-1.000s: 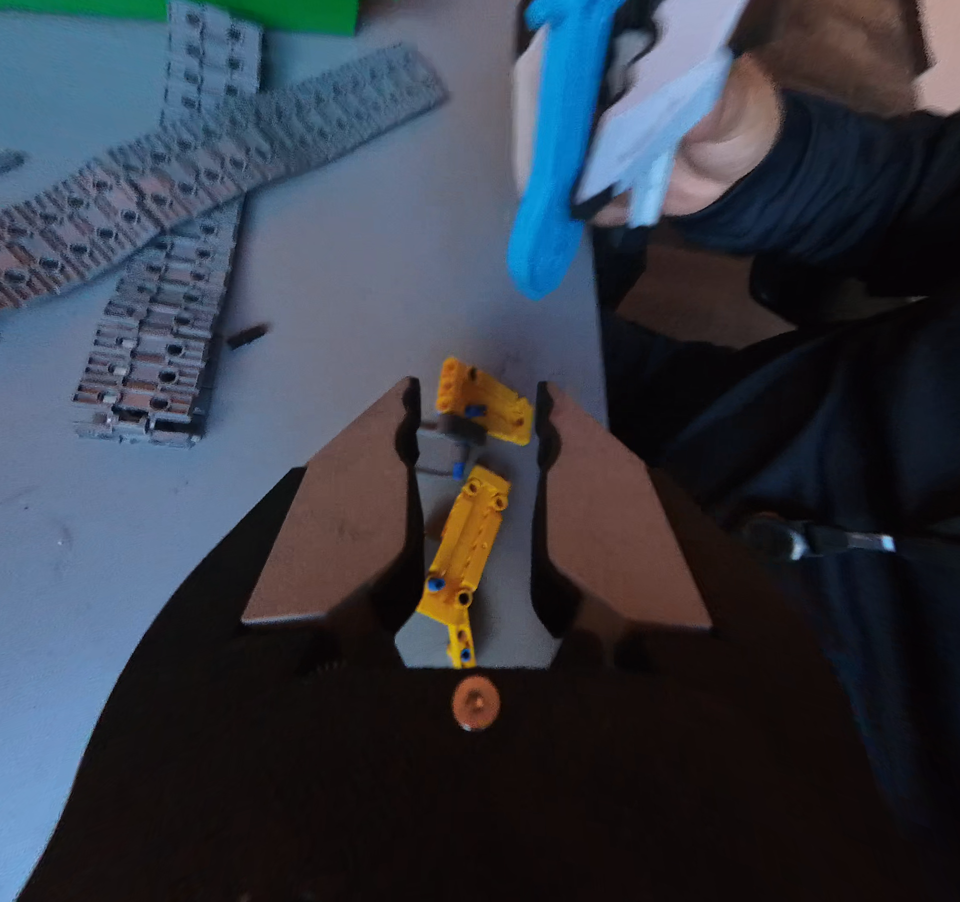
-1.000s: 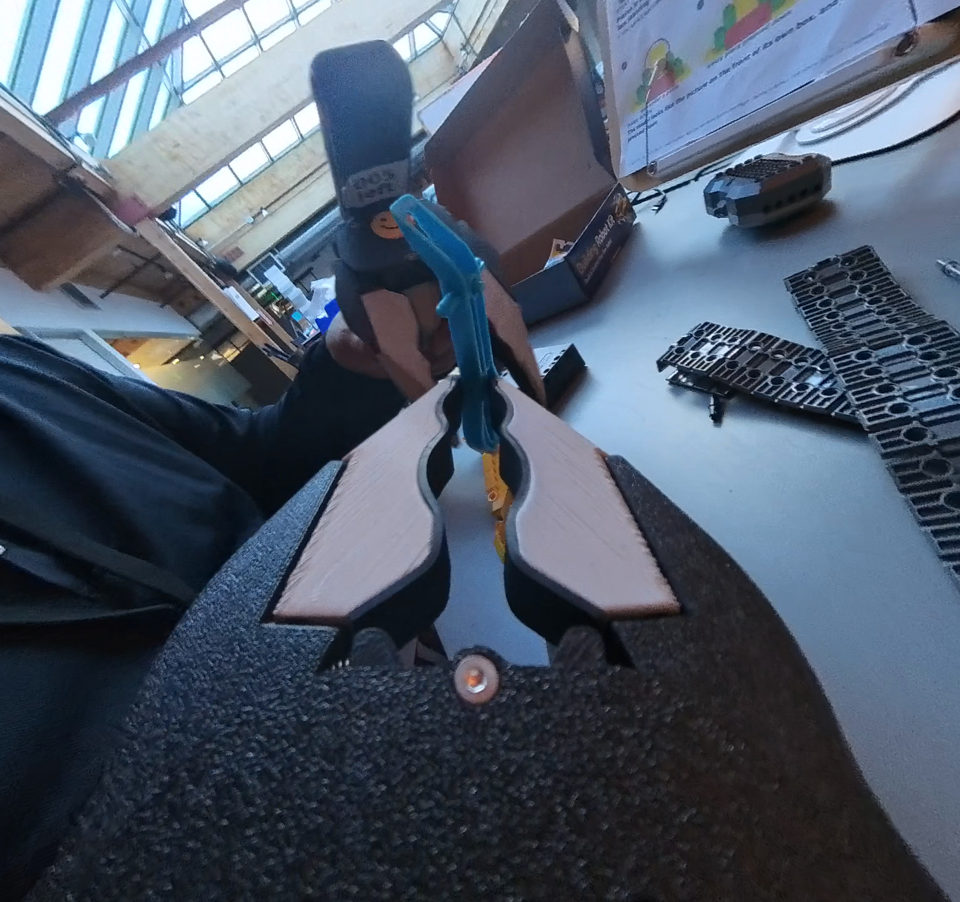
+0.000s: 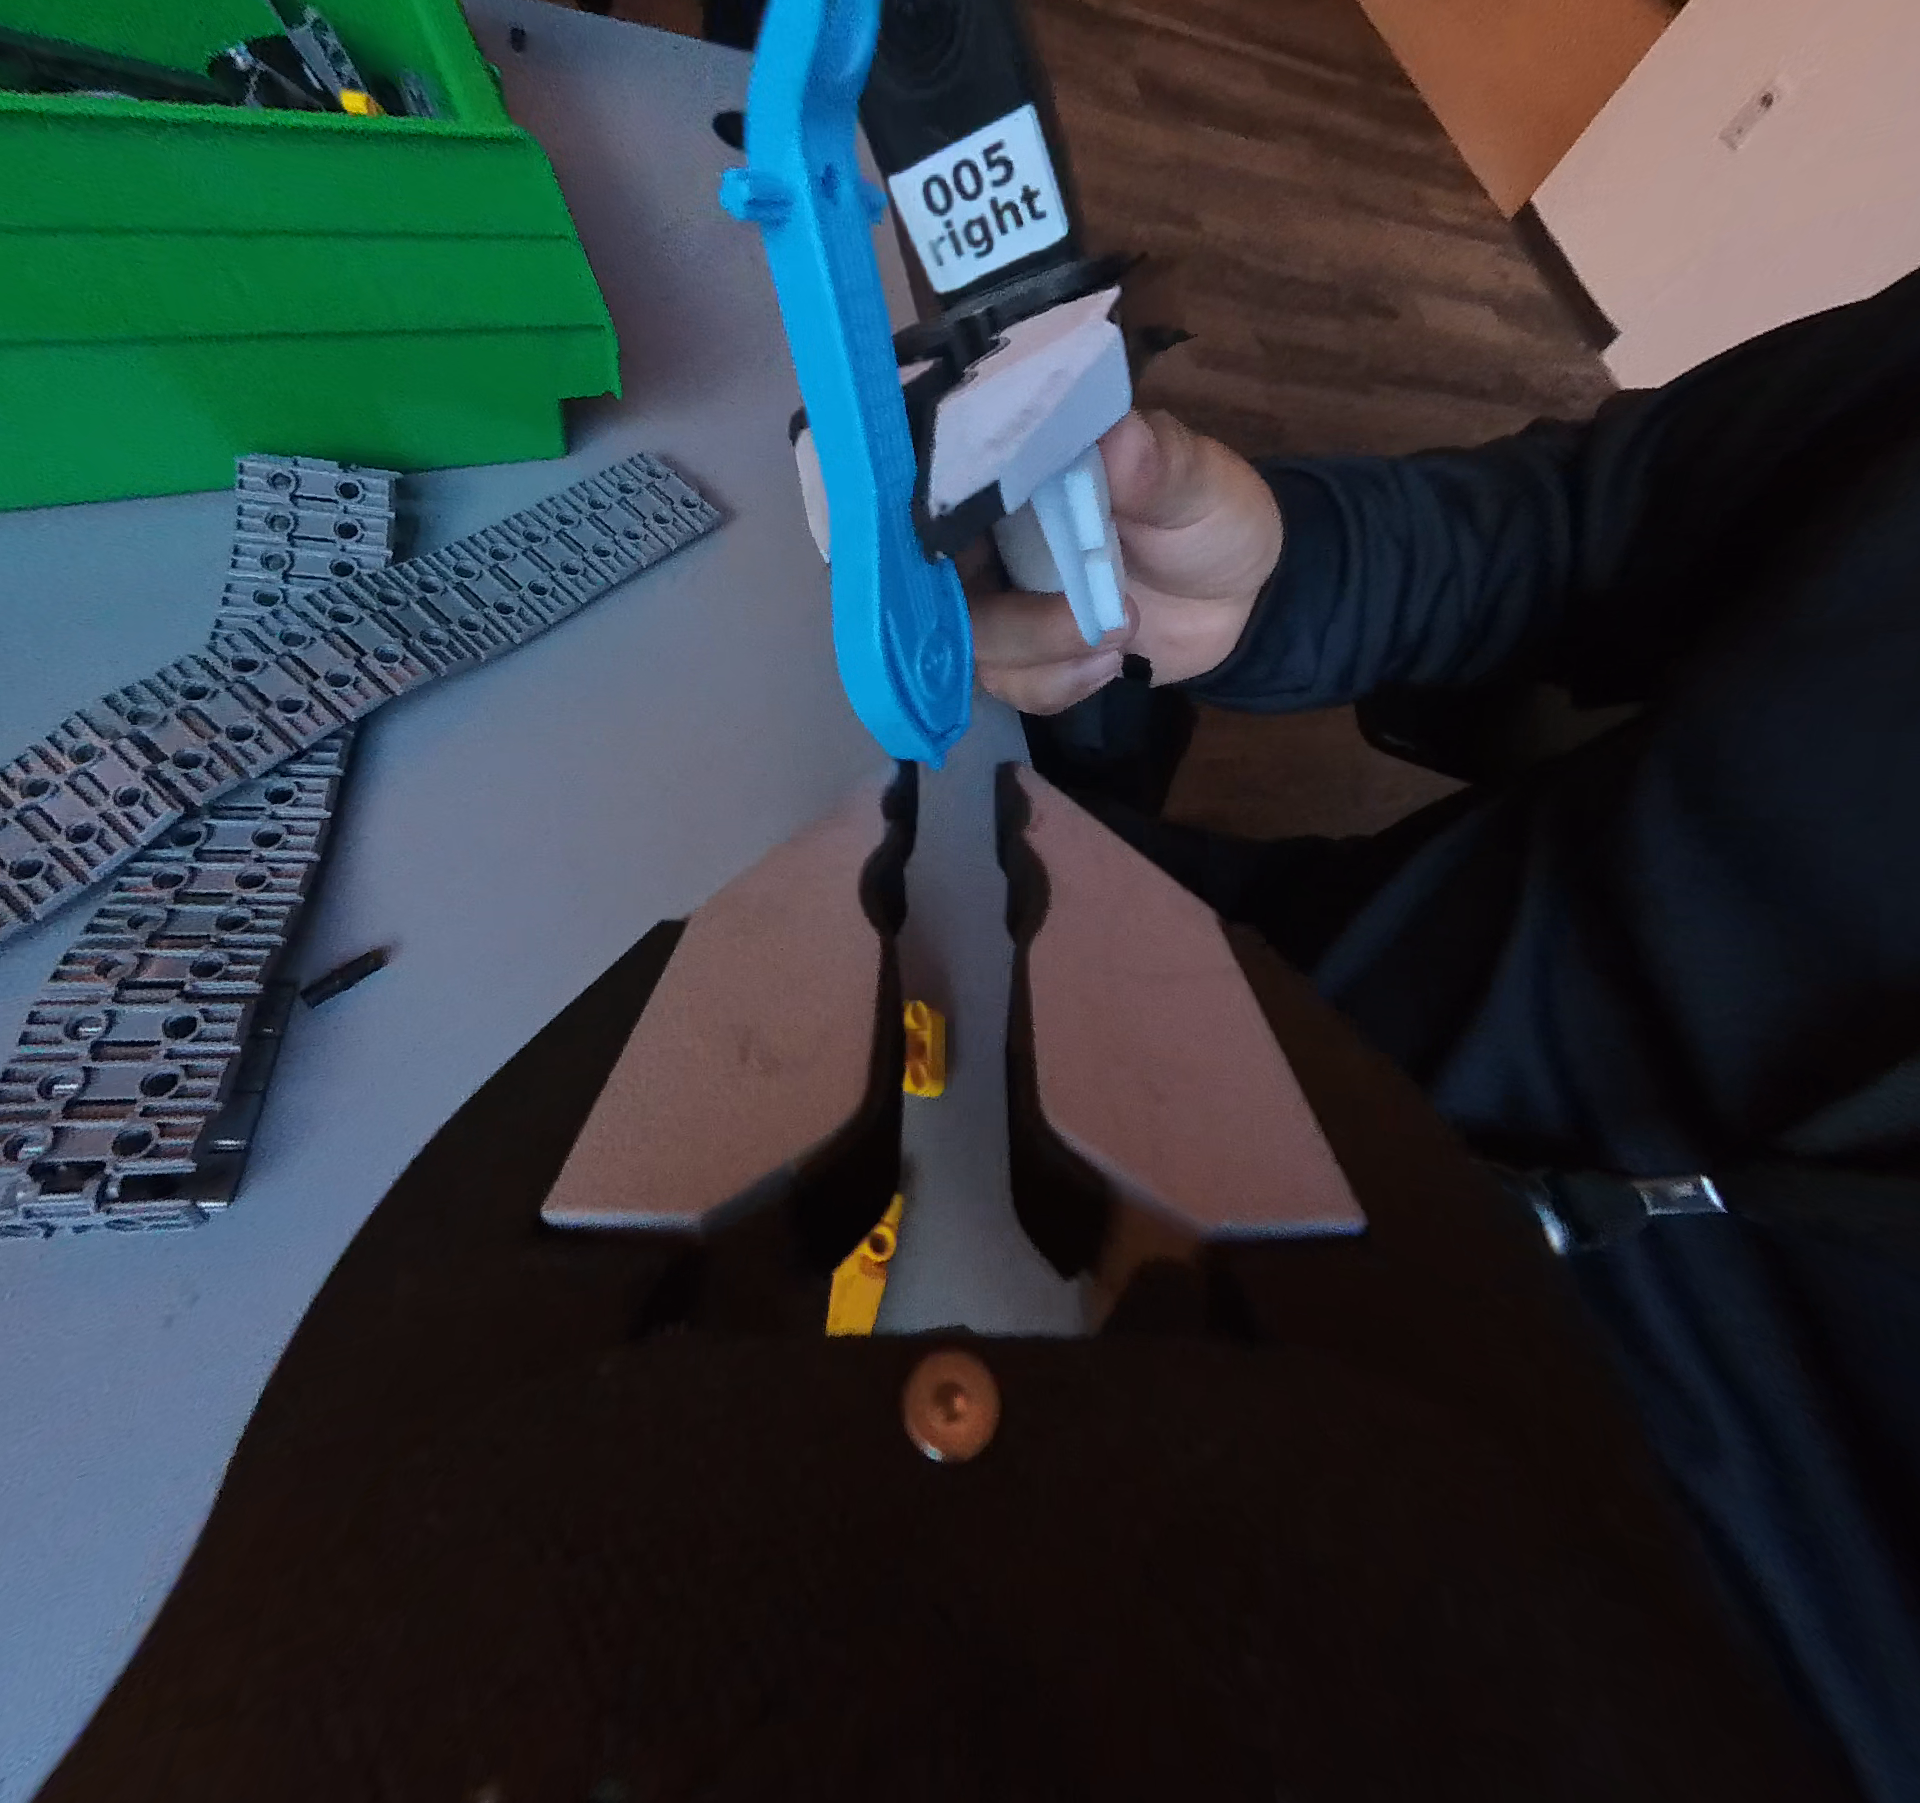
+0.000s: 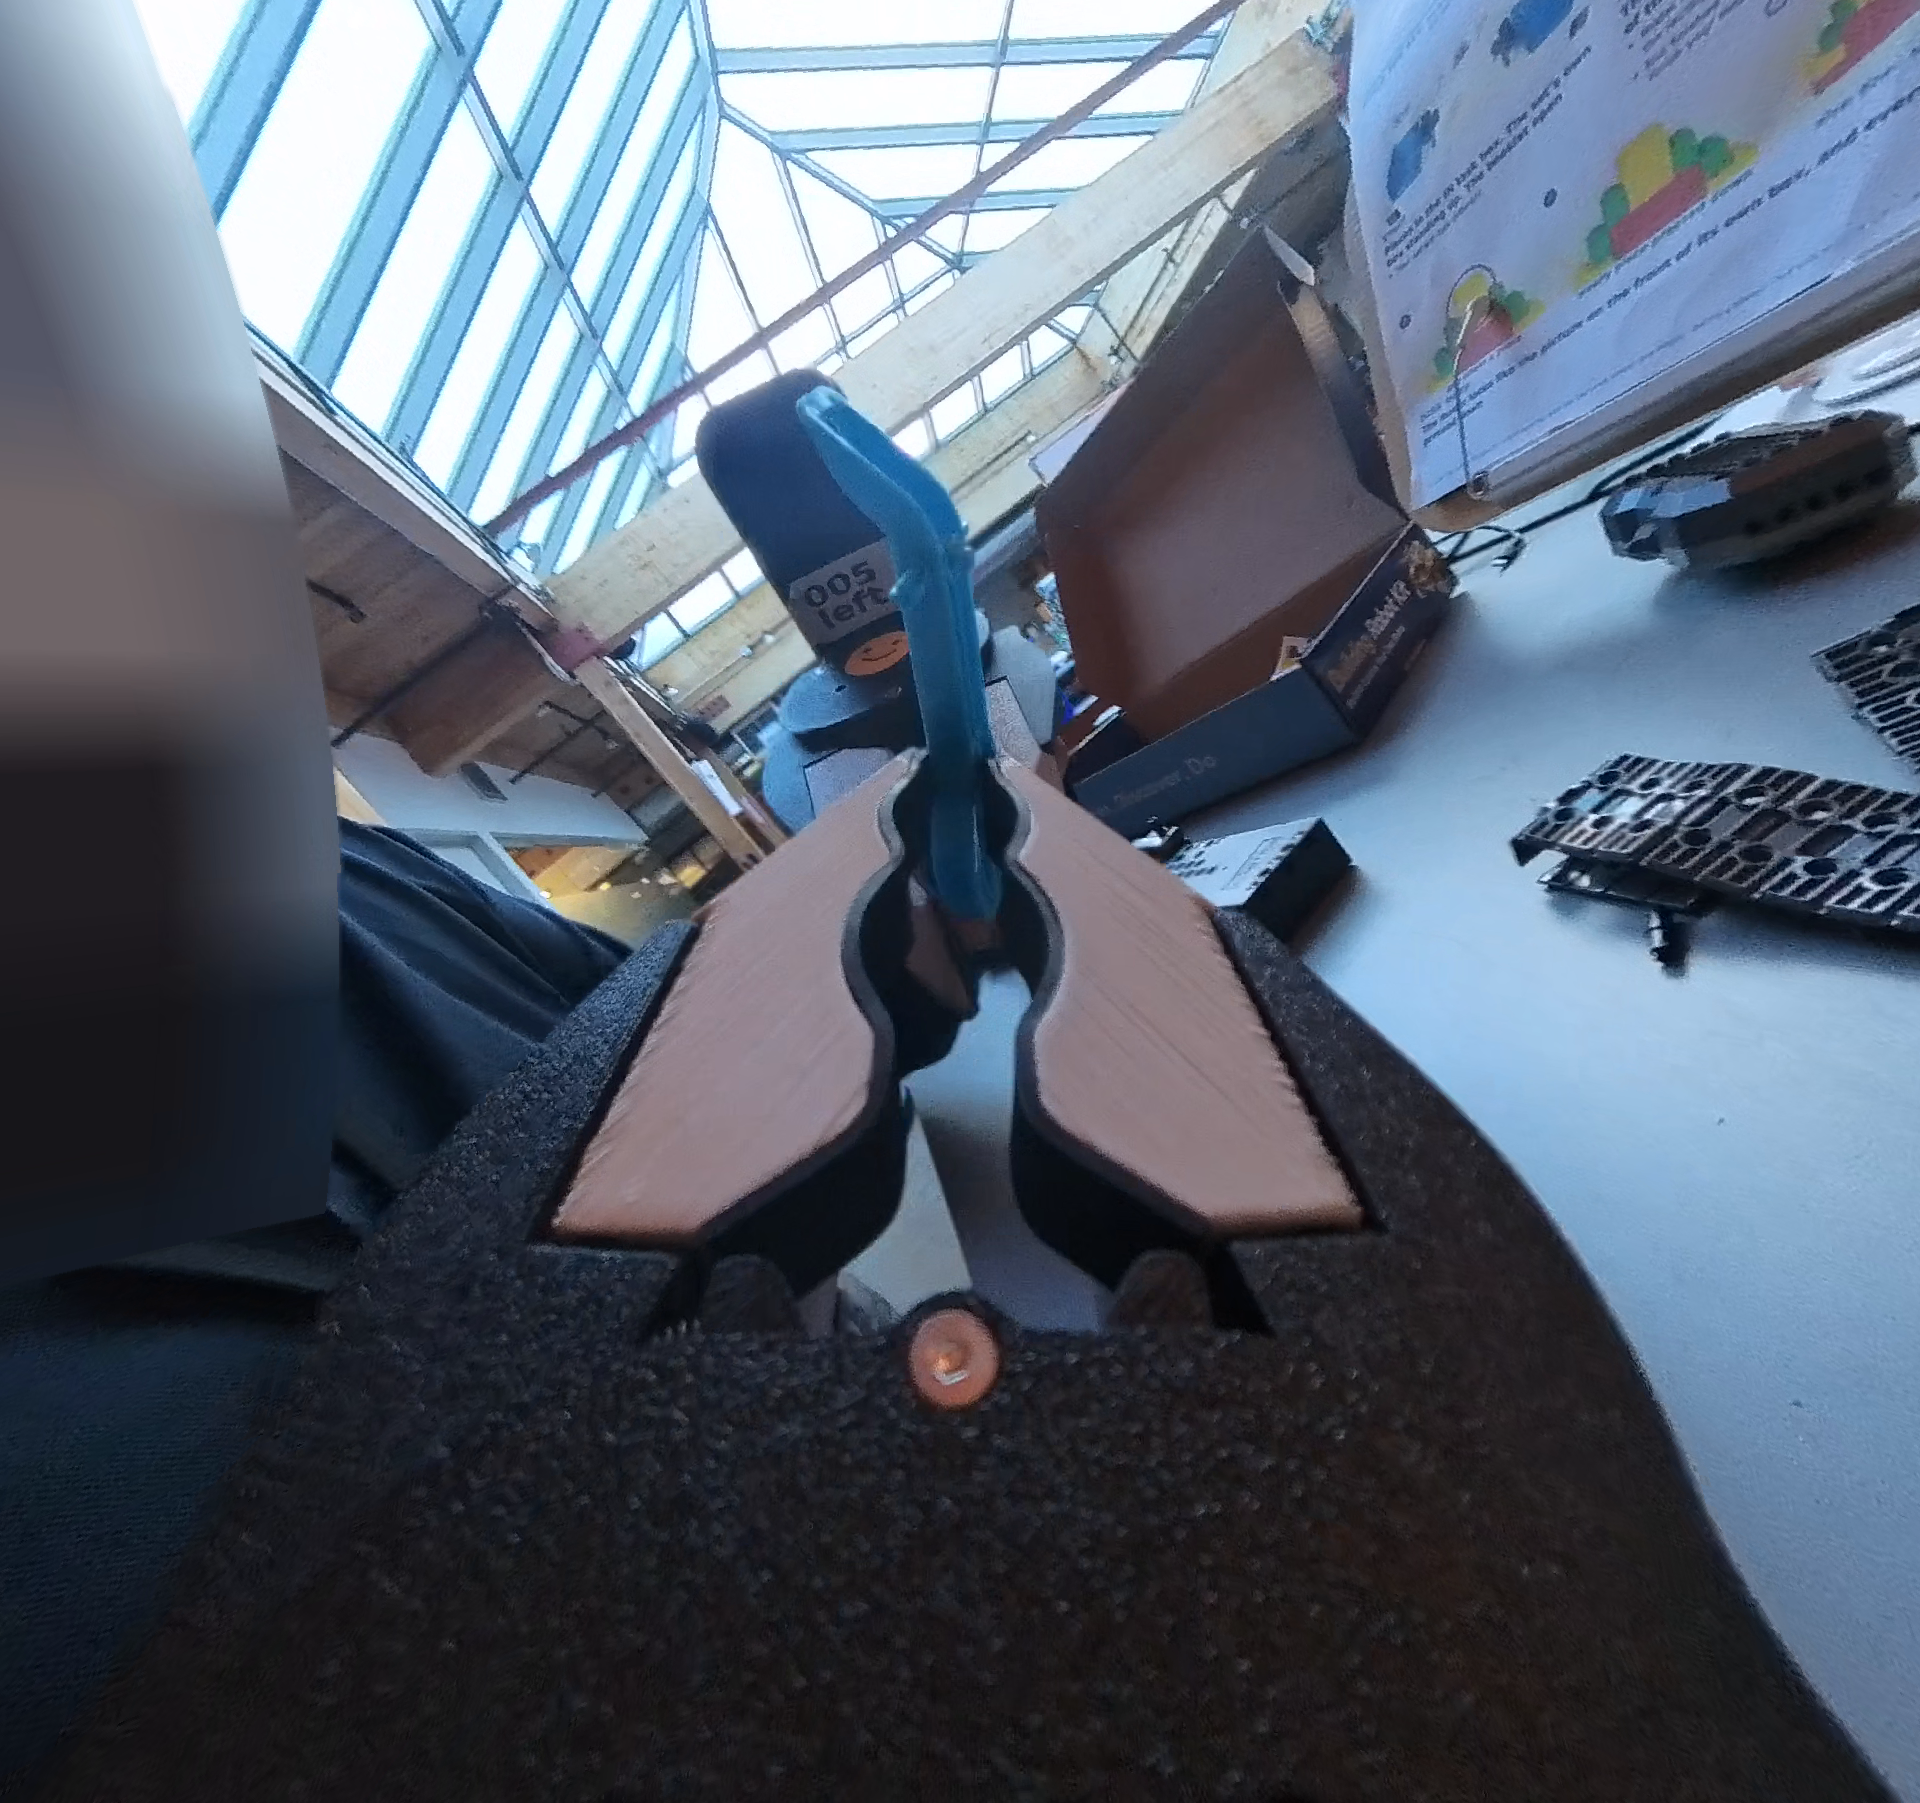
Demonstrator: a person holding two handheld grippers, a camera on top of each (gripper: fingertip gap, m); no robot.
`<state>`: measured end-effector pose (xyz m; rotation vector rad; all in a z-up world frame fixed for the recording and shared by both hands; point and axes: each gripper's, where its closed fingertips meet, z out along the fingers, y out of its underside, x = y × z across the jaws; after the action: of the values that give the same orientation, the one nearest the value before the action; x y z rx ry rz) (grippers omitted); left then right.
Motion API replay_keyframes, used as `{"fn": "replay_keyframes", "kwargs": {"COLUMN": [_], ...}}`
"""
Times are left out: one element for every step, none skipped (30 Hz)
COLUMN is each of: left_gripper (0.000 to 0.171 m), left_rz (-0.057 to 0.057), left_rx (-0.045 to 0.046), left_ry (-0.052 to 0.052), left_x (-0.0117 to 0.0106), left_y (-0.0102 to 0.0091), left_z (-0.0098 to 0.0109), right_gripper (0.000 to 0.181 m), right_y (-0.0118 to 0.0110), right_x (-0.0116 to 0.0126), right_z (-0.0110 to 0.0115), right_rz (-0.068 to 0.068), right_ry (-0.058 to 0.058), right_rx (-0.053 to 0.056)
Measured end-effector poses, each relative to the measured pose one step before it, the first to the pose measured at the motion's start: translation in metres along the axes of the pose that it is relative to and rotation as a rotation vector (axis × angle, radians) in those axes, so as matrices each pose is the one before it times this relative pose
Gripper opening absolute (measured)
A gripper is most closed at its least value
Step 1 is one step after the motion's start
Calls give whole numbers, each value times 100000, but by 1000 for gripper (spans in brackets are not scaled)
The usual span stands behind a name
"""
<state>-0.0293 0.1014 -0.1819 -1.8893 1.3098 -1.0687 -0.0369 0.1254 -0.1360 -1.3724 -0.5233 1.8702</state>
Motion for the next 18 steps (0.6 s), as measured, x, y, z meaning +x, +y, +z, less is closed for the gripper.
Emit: {"fn": "replay_keyframes", "kwargs": {"left_gripper": [15, 27, 30, 28, 20, 12, 12, 11, 8, 6, 6, 6, 6, 6, 6, 6, 7, 7], "left_rz": [-1535, -2270, -1632, -1214, -785, 31, -66, -511, -904, -673, 0, 386, 956, 1720, 2262, 1916, 779, -583], "left_rx": [1002, 1924, 1595, 1830, 1878, 1441, 658, 585, 277, -308, -1696, -2617, -2798, -2764, -2766, -2242, -2139, -2196], "left_ry": [1302, -433, 1444, 3341, 3400, 2742, 1018, 1078, 999, 110, -875, -1776, -3156, -3151, -2386, -1193, 610, 2821], "left_x": [-9, -308, -34, 314, 420, 399, 158, 133, 63, -70, -172, -226, -345, -274, -115, 33, 167, 338], "left_y": [-34, -207, -212, -304, -335, -278, -138, -86, -19, 89, 292, 402, 398, 364, 308, 237, 204, 223], "left_z": [-97, -161, -192, -199, -166, -81, 26, 45, 8, -3, 54, 100, 81, 96, 98, 113, 128, 162], "right_gripper": [5, 5, 5, 5, 5, 5, 5, 5, 5, 4, 4, 4, 4, 6, 8, 11, 16, 22], "right_y": [59, 8, 32, 139, 206, 152, 9, -82, -27, 78, 250, 427, 493, 472, 412, 316, 211, 216], "right_x": [-129, -332, -276, -117, -65, -102, -145, -131, -8, 97, 161, 293, 413, 301, 22, -137, -239, -282], "right_z": [35, 64, 105, 143, 142, 123, 81, 15, -26, -49, -57, -117, -167, -174, -133, -91, -51, -3], "right_rz": [-604, -171, -420, -906, -1057, -938, -721, -821, -1459, -2386, -3540, -5311, -7248, -8224, -8078, -7031, -5633, -4013], "right_ry": [-605, -1864, -1392, -471, -260, -551, -855, -730, 154, 1010, 1747, 3150, 4585, 4338, 2749, 1488, 308, -723], "right_rx": [-525, 72, 31, -615, -991, -653, 208, 587, 108, -848, -2765, -4977, -6147, -6297, -6025, -5431, -4608, -4325]}}
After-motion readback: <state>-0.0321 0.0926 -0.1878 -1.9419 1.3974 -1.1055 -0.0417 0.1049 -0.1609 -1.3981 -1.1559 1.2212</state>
